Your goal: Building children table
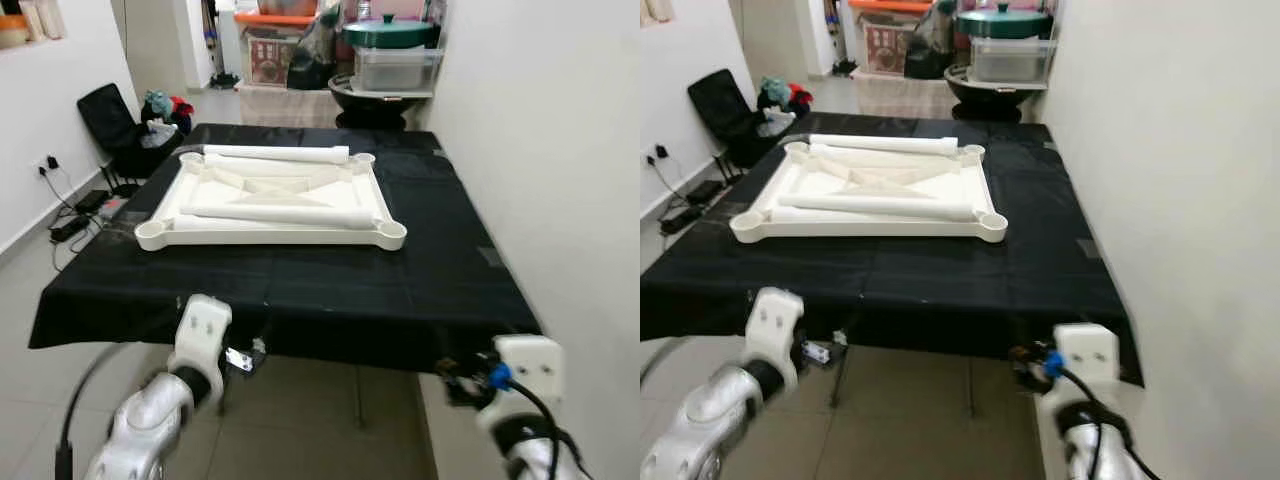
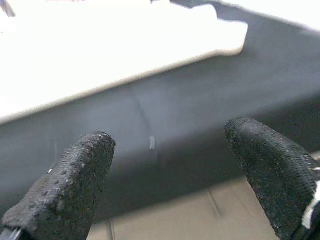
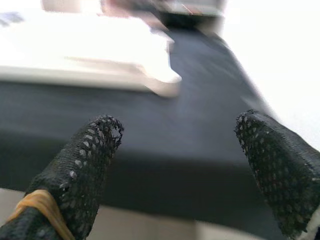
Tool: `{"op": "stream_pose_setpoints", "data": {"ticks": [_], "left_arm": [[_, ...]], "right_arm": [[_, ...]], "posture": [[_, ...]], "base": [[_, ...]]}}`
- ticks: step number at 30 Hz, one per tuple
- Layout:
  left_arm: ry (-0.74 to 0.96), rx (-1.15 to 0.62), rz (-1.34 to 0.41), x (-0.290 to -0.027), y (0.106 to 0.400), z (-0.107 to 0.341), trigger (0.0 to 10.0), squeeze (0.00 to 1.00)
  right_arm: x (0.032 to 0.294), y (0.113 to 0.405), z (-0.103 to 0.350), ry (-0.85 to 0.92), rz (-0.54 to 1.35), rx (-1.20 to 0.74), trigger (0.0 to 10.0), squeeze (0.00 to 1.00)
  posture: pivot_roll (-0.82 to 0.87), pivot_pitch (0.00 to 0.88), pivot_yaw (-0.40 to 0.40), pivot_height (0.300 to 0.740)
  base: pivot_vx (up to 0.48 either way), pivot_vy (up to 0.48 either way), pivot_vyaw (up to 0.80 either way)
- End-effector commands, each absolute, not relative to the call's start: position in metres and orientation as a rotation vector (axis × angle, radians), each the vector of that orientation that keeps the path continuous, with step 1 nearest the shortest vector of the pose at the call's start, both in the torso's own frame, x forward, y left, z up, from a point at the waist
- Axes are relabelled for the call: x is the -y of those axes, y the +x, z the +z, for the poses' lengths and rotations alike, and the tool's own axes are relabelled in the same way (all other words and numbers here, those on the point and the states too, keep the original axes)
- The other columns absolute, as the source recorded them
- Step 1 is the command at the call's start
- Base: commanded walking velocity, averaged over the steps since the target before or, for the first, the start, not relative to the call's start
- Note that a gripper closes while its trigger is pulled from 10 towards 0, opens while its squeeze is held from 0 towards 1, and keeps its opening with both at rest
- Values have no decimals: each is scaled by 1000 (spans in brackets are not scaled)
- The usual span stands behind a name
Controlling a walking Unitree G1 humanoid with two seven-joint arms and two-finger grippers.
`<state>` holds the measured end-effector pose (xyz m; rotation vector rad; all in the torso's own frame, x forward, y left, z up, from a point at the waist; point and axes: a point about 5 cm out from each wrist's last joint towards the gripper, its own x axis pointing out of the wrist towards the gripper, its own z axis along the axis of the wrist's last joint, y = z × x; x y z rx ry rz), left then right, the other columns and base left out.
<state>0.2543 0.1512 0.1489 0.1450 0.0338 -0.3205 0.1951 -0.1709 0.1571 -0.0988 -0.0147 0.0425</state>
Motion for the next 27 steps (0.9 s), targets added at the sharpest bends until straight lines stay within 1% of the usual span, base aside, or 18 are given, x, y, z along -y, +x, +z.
{"op": "stream_pose_setpoints", "data": {"ticks": [1,9,10,11,12,13,15,16,17,18,20,21,22,27], "left_arm": [[160,-74,-336,-150,251,141,10000,0],[230,-7,-403,-138,247,149,10000,0],[276,17,-366,-141,247,151,10000,0],[276,17,-366,-141,247,151,10000,0],[311,47,-310,-146,249,154,10000,0],[311,47,-310,-146,249,154,10000,0],[204,52,-289,-154,257,157,10000,0],[167,51,-282,-156,259,157,10000,0],[167,51,-282,-156,259,157,10000,0],[195,103,-282,-152,258,163,10000,0],[178,125,-271,-152,257,166,10000,0],[178,125,-271,-152,257,166,10000,0],[154,135,-260,-152,256,167,10000,0],[162,158,-255,-155,258,170,10000,0]], "right_arm": [[173,194,156,-97,41,6,10000,0],[179,198,159,-190,-28,54,10000,0],[181,202,164,-237,-49,103,10000,0],[181,202,164,-237,-49,103,10000,0],[185,207,174,-286,-79,180,10000,0],[185,207,174,-286,-79,180,10000,0],[198,215,194,-272,-163,302,10000,0],[201,216,199,-246,-182,324,10000,0],[201,216,199,-246,-182,324,10000,0],[202,217,197,-234,-184,320,10000,0],[199,218,196,-228,-167,315,10000,0],[199,218,196,-228,-167,315,10000,0],[193,220,192,-216,-136,302,10000,0],[187,224,189,-184,-97,284,10000,0]], "posture": [[-1,0,-47,740],[3,0,-41,740],[3,0,-36,740],[3,0,-36,740],[3,0,-29,740],[3,0,-29,740],[4,0,-25,740],[5,0,-25,740],[5,0,-25,740],[16,0,-26,740],[15,0,-26,740],[15,0,-26,740],[17,0,-29,740],[19,0,-32,740]], "base": [[0,0,0],[0,0,0],[0,0,0],[0,0,0],[0,0,0],[0,0,0],[0,0,0],[0,0,0],[0,0,0],[0,0,0],[0,0,0],[0,0,0],[0,0,0],[0,0,0]]}}
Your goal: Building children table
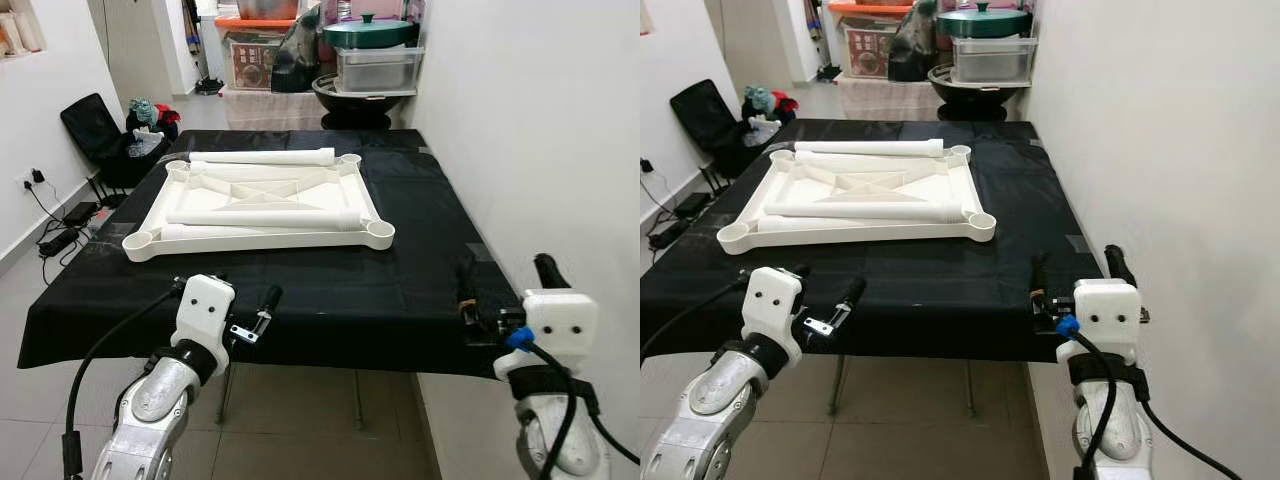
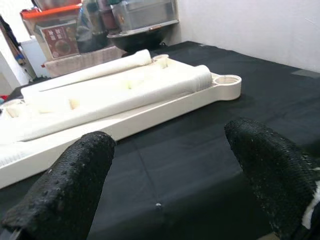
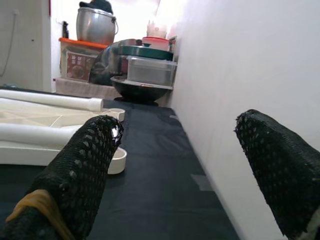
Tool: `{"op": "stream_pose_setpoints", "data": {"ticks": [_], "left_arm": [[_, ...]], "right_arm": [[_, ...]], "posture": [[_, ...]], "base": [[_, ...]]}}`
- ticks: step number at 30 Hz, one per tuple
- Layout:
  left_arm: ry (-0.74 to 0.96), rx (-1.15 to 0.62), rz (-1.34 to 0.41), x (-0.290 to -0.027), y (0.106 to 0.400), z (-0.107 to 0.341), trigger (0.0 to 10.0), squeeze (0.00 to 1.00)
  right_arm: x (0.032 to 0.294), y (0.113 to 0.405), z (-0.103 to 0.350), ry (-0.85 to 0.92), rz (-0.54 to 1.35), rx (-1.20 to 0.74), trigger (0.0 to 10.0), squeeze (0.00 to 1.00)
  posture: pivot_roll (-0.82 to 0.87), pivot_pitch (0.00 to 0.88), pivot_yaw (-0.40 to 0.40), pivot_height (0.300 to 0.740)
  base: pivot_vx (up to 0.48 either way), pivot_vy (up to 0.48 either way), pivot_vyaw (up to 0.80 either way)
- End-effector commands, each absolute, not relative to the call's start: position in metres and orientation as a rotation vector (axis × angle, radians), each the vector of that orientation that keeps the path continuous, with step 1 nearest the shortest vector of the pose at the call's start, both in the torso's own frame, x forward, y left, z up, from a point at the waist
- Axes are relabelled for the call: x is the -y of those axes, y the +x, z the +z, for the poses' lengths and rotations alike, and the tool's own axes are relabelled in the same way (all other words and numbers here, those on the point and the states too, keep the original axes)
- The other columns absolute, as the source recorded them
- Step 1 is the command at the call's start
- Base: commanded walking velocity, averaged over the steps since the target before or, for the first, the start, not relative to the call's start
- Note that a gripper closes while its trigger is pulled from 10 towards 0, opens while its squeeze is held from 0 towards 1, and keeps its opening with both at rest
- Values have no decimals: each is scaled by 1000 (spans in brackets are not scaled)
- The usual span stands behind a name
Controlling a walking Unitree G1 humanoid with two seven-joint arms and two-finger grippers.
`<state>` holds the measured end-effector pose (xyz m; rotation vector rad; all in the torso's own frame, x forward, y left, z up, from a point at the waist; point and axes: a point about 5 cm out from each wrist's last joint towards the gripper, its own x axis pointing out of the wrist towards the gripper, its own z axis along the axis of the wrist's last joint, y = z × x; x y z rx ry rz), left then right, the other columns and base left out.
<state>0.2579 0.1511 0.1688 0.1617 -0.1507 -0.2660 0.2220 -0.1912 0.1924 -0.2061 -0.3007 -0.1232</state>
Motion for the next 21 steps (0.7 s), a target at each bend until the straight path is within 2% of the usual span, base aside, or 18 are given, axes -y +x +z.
{"op": "stream_pose_setpoints", "data": {"ticks": [1,5,12,18,21], "left_arm": [[159,168,-260,-155,259,172,10000,0],[136,161,-270,-152,260,170,10000,0],[129,170,-283,-149,262,171,10000,0],[125,198,-297,-148,267,175,10000,0],[110,201,-284,-148,270,176,10000,0]], "right_arm": [[183,227,188,-172,-74,278,10000,0],[182,229,185,-156,-53,260,10000,0],[184,231,182,-141,-52,247,10000,0],[182,237,184,-144,-43,243,10000,0],[183,239,184,-154,-36,236,10000,0]], "posture": [[15,0,-31,740],[13,0,-31,740],[12,0,-31,740],[2,0,-29,740],[-5,0,-27,740]], "base": [[0,0,0],[0,167,0],[0,464,0],[0,0,0],[480,0,0]]}}
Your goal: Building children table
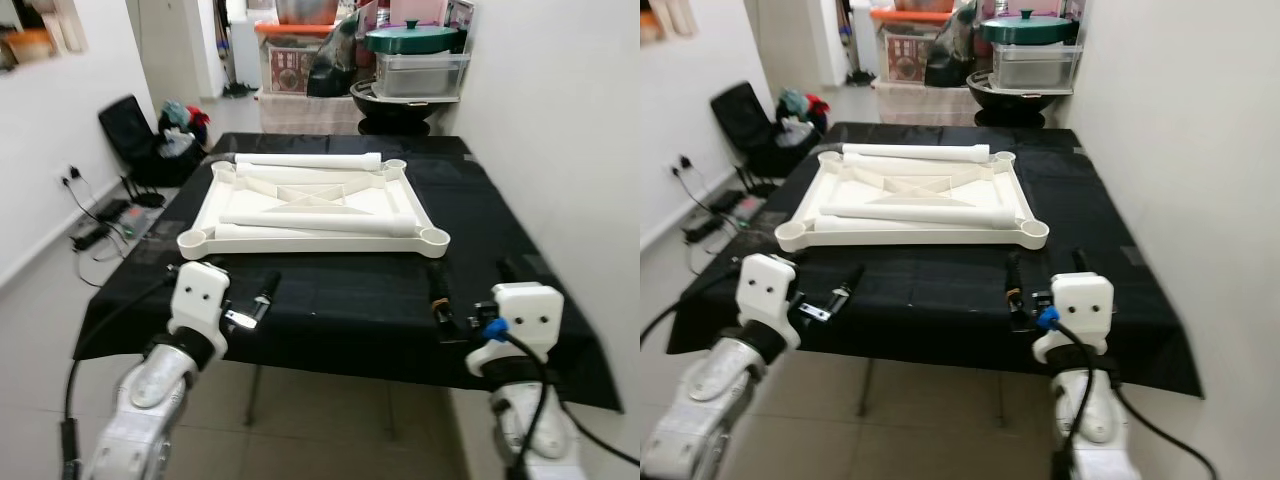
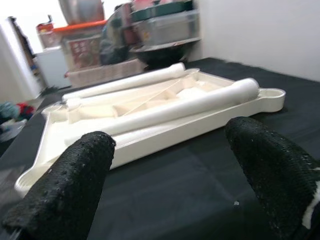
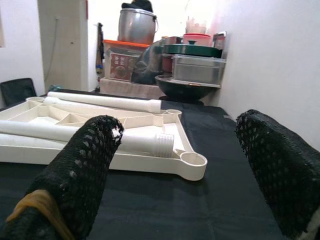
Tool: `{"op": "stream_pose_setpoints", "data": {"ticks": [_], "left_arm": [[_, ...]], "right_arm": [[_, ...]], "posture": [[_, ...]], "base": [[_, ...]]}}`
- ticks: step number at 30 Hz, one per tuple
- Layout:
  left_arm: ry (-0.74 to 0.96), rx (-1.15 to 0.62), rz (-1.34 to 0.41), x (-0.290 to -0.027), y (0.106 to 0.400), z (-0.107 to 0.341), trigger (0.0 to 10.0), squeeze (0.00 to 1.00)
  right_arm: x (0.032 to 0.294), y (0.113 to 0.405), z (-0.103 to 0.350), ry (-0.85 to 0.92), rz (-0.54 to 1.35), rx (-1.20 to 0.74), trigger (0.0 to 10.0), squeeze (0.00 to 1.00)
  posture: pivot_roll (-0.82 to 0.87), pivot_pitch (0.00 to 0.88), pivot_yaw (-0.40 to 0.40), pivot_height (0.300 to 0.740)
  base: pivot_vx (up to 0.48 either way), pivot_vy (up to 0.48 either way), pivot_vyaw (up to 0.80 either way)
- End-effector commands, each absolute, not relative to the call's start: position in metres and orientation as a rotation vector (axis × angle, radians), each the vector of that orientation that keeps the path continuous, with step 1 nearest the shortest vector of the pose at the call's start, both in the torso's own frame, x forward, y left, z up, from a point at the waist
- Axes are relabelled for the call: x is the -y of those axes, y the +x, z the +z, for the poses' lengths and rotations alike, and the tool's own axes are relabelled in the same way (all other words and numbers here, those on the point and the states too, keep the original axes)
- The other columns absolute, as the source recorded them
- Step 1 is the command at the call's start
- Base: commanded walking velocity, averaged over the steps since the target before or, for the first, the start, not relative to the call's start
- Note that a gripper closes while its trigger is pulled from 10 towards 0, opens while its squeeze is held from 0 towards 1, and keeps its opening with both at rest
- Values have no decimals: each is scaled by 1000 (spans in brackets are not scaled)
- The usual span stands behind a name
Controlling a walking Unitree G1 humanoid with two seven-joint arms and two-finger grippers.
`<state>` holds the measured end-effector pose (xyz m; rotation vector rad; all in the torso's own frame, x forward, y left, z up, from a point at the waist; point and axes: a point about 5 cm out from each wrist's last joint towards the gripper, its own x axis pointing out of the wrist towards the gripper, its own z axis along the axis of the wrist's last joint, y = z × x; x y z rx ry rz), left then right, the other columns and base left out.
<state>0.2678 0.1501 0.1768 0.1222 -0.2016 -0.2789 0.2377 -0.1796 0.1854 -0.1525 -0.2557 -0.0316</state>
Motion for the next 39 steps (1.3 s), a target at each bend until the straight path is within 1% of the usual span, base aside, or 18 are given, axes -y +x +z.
{"op": "stream_pose_setpoints", "data": {"ticks": [1,9,15,16,17,19,20,21,23,27,29,30,35,37,38,39], "left_arm": [[110,201,-284,-148,270,176,10000,0],[102,206,-289,-144,271,177,10000,0],[106,217,-295,-143,274,180,10000,0],[107,221,-297,-142,274,179,10000,0],[107,221,-297,-142,274,179,10000,0],[110,227,-303,-139,273,180,10000,0],[110,227,-303,-139,273,180,10000,0],[115,234,-305,-138,273,180,10000,0],[122,238,-296,-140,273,181,10000,0],[123,237,-286,-143,274,181,10000,0],[123,235,-277,-144,275,181,10000,0],[122,234,-272,-144,275,180,10000,0],[130,224,-254,-147,277,178,10000,0],[139,212,-227,-153,278,177,10000,0],[139,212,-227,-153,278,177,10000,0],[138,208,-213,-156,278,176,10000,0]], "right_arm": [[183,239,184,-154,-36,236,10000,0],[187,241,183,-175,-20,223,10000,0],[185,251,187,-177,-3,223,10000,0],[183,253,184,-98,27,188,10000,0],[183,253,184,-98,27,188,10000,0],[179,256,180,19,81,142,10000,0],[179,256,180,19,81,142,10000,0],[177,257,178,94,133,112,10000,0],[177,261,178,161,189,85,10000,0],[180,266,179,220,236,58,10000,0],[182,270,178,276,287,24,10000,0],[184,271,174,275,321,-5,10000,0],[192,276,163,250,374,-88,10000,0],[203,283,154,285,368,-144,10000,0],[203,283,154,285,368,-144,10000,0],[209,287,150,321,362,-168,10000,0]], "posture": [[-5,0,-27,740],[1,0,-30,740],[3,0,-37,740],[6,0,-37,740],[6,0,-37,740],[16,0,-44,740],[16,0,-44,740],[24,0,-48,740],[31,0,-51,740],[35,0,-56,740],[39,0,-57,740],[43,0,-59,740],[58,0,-67,740],[71,0,-71,740],[71,0,-71,740],[71,0,-71,740]], "base": [[480,0,0],[480,0,0],[480,0,0],[480,0,0],[480,0,0],[371,0,0],[371,0,0],[0,0,0],[0,0,0],[0,0,0],[0,0,0],[0,0,0],[0,0,0],[0,0,0],[0,0,0],[0,0,0]]}}
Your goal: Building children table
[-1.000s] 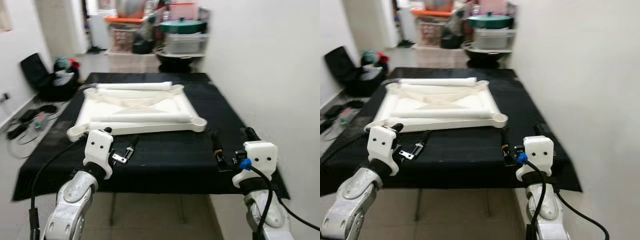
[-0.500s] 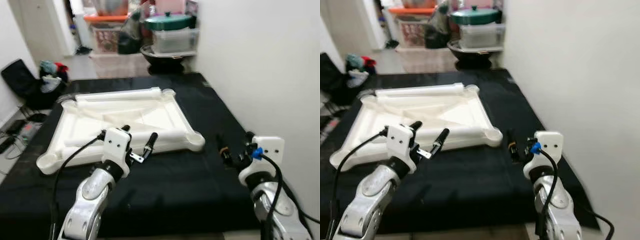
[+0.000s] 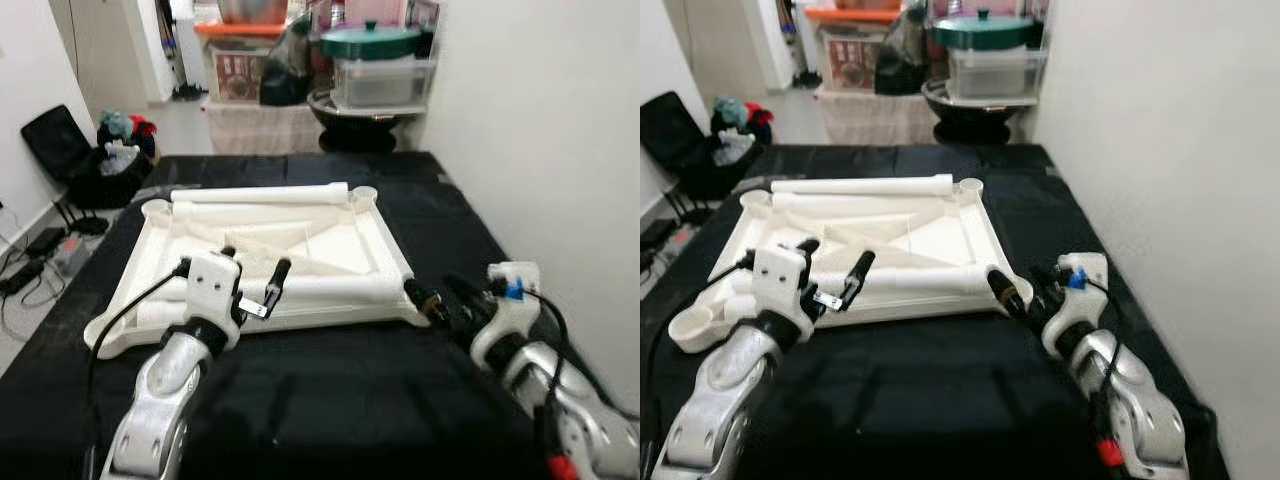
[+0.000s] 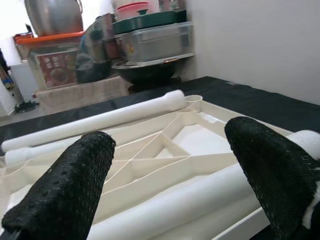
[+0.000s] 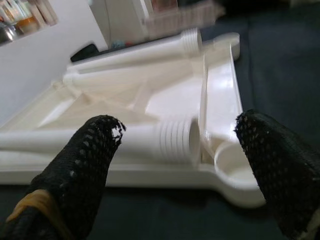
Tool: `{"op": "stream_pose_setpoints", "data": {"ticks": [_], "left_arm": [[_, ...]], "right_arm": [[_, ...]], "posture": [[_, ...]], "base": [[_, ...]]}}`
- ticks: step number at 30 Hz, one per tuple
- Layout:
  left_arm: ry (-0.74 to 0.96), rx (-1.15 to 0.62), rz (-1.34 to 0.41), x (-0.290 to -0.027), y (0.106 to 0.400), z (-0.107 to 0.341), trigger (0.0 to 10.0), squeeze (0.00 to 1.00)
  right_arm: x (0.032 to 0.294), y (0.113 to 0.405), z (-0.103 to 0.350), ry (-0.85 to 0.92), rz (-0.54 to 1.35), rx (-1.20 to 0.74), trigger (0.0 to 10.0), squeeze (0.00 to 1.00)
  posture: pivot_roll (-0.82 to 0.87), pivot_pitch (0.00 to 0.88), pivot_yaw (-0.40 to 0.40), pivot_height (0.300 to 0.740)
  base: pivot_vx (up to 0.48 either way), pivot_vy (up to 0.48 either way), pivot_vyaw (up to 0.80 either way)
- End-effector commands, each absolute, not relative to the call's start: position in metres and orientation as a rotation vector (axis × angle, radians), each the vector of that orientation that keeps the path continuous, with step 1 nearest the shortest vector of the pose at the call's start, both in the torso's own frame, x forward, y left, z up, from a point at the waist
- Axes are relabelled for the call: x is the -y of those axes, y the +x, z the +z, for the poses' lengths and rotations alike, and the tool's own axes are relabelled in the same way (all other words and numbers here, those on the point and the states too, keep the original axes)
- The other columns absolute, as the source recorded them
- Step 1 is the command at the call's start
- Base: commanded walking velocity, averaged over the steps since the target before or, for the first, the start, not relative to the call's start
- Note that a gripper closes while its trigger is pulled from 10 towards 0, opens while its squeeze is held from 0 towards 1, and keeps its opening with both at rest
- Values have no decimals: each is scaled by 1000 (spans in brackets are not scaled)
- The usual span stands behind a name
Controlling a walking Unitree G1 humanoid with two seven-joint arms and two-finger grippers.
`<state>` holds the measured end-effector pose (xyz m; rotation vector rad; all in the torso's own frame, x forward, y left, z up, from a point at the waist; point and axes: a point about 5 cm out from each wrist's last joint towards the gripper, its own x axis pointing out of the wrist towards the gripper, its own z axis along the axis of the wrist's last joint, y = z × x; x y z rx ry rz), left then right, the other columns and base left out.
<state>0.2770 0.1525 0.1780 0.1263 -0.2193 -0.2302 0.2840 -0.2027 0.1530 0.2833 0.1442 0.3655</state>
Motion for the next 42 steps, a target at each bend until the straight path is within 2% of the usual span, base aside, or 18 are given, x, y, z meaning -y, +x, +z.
{"op": "stream_pose_setpoints", "data": {"ticks": [1,2,8,10,11,12,13,15,16,18,26,32,33,39,40,42], "left_arm": [[138,208,-213,-156,278,176,10000,0],[139,202,-197,-159,279,175,10000,0],[138,215,-181,-163,279,177,10000,0],[127,235,-177,-164,278,179,10000,0],[120,249,-185,-162,277,181,10000,0],[120,249,-185,-162,277,181,10000,0],[119,258,-198,-159,276,181,10000,0],[109,268,-228,-154,276,182,10000,0],[109,273,-238,-153,276,183,10000,0],[110,277,-242,-153,276,184,10000,0],[108,283,-258,-154,276,185,10000,0],[116,256,-261,-152,275,181,10000,0],[119,254,-259,-152,274,179,10000,0],[129,248,-255,-153,273,178,10000,0],[135,244,-255,-153,273,177,10000,0],[138,242,-256,-153,273,177,10000,0]], "right_arm": [[209,287,150,321,362,-168,10000,0],[215,295,145,372,340,-189,10000,0],[219,309,150,385,311,-168,10000,0],[213,312,161,317,320,-114,10000,0],[203,312,172,147,324,-54,10000,0],[203,312,172,147,324,-54,10000,0],[190,308,180,114,342,2,10000,0],[177,303,189,198,364,56,10000,0],[175,301,188,170,358,60,10000,0],[175,302,187,130,355,62,10000,0],[182,302,184,237,313,41,10000,0],[188,303,186,238,325,36,10000,0],[190,302,186,181,332,40,10000,0],[190,301,186,237,336,39,10000,0],[190,301,183,160,322,29,10000,0],[188,301,182,163,326,29,10000,0]], "posture": [[71,0,-71,740],[77,0,-74,740],[99,0,-88,740],[98,0,-89,740],[90,0,-83,740],[90,0,-83,740],[90,0,-78,740],[89,0,-75,740],[83,0,-64,740],[83,0,-64,740],[80,0,-62,740],[85,0,-73,740],[90,0,-77,740],[95,0,-78,740],[94,0,-74,740],[96,0,-74,740]], "base": [[0,0,0],[0,0,0],[0,0,0],[240,0,0],[255,0,544],[255,0,544],[289,0,800],[319,0,0],[420,0,0],[420,0,0],[418,0,0],[0,0,0],[0,0,800],[0,0,800],[0,0,619],[0,0,709]]}}
